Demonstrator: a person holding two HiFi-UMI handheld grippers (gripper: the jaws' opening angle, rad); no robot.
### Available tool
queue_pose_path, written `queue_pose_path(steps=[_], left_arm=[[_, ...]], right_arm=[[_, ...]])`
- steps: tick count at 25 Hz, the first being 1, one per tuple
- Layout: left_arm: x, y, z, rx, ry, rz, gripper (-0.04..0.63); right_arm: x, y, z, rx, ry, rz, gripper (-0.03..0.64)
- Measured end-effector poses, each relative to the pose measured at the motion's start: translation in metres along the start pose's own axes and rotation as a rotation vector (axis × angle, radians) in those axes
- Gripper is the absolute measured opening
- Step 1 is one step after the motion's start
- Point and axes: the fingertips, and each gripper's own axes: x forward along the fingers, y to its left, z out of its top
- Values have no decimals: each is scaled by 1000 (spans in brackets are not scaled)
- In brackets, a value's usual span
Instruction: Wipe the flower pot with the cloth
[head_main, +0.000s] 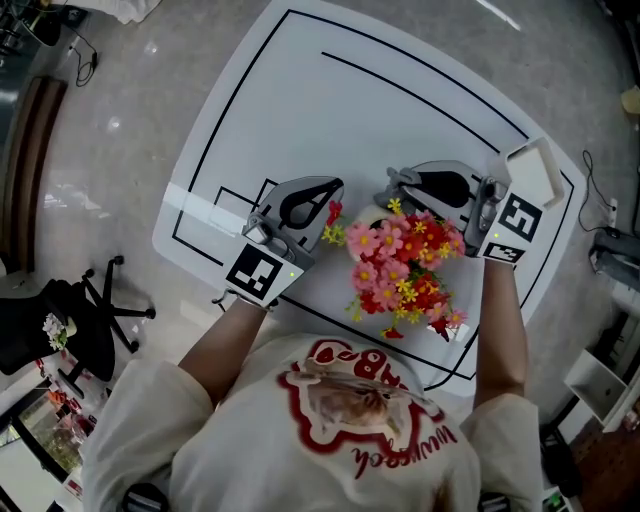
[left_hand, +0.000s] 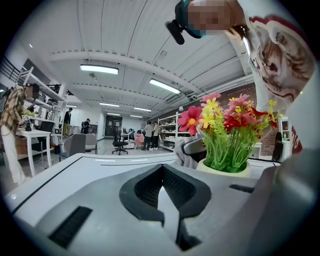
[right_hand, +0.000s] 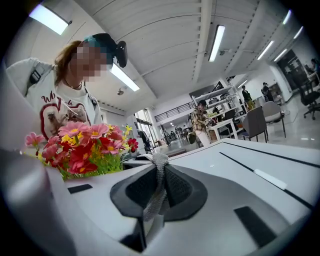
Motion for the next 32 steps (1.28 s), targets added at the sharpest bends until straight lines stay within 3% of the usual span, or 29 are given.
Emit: queue_pose_path(steps=[11, 20, 26, 32], left_arm=[[-1, 1, 5, -4, -12, 1, 3], [-1, 0, 3, -6, -4, 0, 3], [-2, 0, 2, -11, -2, 6, 3], [0, 1, 5, -11, -4, 5, 3]], right_arm=[[-9, 8, -6, 64, -15, 48, 31], [-10, 17, -24, -9, 92, 8, 31], [-23, 23, -28, 6, 85, -7, 31], [-31, 24, -29, -14, 71, -85, 31]])
